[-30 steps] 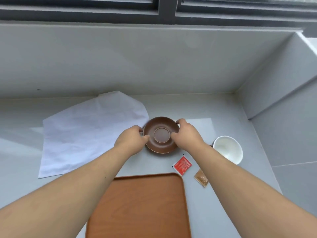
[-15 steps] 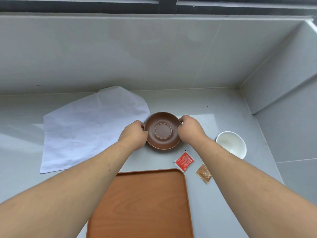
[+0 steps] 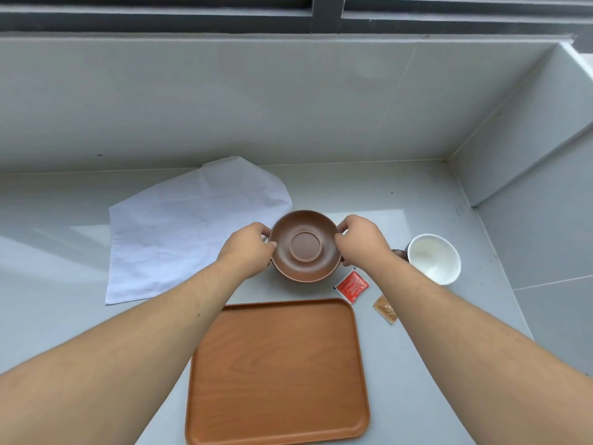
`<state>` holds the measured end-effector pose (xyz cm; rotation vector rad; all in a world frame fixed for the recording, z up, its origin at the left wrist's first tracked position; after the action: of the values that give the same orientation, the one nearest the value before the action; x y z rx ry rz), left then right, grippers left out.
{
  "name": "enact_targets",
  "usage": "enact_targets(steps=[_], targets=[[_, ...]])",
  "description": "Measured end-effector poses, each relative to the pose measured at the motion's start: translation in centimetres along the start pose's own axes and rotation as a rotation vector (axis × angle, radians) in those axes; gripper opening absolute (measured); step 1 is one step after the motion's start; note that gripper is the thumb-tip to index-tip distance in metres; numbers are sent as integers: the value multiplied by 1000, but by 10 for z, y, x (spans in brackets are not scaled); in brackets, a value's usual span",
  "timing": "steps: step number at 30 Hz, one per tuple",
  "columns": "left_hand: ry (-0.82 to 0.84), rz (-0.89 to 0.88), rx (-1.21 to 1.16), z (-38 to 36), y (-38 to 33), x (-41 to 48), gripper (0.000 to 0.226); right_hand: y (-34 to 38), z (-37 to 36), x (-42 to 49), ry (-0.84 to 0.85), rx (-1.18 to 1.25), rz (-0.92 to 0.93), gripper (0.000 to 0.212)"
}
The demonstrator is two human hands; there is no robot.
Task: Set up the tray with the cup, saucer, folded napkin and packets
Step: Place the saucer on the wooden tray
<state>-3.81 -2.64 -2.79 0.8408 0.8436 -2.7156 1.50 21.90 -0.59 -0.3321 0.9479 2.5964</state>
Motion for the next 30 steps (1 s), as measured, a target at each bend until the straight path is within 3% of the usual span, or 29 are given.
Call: enact_targets(steps=[30], targets=[[89,7,57,9,90,-114,7,18,-54,-139,78,111,-55,17]])
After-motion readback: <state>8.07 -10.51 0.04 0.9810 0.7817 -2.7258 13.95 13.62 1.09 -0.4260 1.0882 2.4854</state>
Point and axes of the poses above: each hand's wrist, its own x-axis towards the middle knuckle, its own z-axis out of the back of the hand, y = z × x, the point moved 6 cm from there along x, towards the middle knuckle, and after that the axes turned 10 degrees about z, right-handed, at the moved point
